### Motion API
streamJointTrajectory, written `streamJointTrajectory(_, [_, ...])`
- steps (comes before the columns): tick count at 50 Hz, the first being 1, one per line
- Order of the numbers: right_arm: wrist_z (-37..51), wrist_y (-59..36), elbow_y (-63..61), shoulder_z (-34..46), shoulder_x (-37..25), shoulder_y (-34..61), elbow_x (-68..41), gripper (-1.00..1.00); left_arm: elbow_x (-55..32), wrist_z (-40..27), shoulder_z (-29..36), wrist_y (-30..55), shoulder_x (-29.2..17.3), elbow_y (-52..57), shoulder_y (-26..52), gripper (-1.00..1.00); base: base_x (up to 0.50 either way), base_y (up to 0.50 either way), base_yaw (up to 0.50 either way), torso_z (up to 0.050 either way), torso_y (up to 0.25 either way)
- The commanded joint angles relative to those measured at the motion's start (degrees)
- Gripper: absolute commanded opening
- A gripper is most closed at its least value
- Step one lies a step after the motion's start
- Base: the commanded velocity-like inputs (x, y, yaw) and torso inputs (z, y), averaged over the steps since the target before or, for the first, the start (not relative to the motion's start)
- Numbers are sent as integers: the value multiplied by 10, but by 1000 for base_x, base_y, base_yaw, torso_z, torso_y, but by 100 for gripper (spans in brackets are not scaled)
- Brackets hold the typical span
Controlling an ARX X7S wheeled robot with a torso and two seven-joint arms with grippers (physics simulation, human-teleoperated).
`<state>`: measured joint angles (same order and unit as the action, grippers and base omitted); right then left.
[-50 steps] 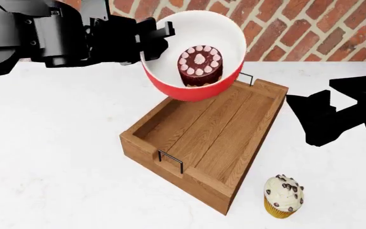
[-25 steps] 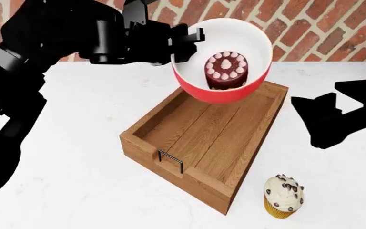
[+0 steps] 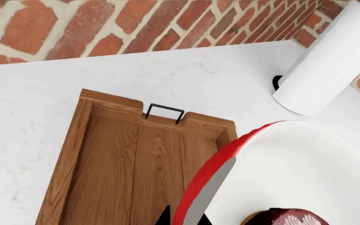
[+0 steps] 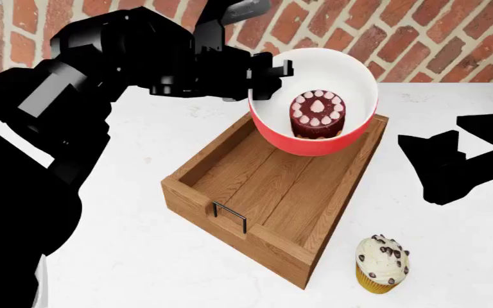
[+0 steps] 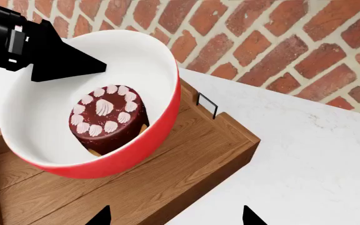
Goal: Pick up the bowl with cake and place it on the tray. Pick up the cupcake and place it on the tray.
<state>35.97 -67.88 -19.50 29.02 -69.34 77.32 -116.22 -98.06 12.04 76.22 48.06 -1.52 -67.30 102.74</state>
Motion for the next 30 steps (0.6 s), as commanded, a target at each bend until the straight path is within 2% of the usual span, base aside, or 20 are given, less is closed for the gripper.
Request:
streamJointTrajectory(1, [-11, 11, -5, -5, -10, -18, 10, 100, -22, 31, -1, -5, 14, -15, 1, -100, 0, 0, 0, 0, 0])
streamJointTrajectory(30, [-29, 27, -17, -13, -25, -44, 20, 100, -90, 40, 92, -41, 15, -15, -6, -100, 0, 0, 0, 0, 1])
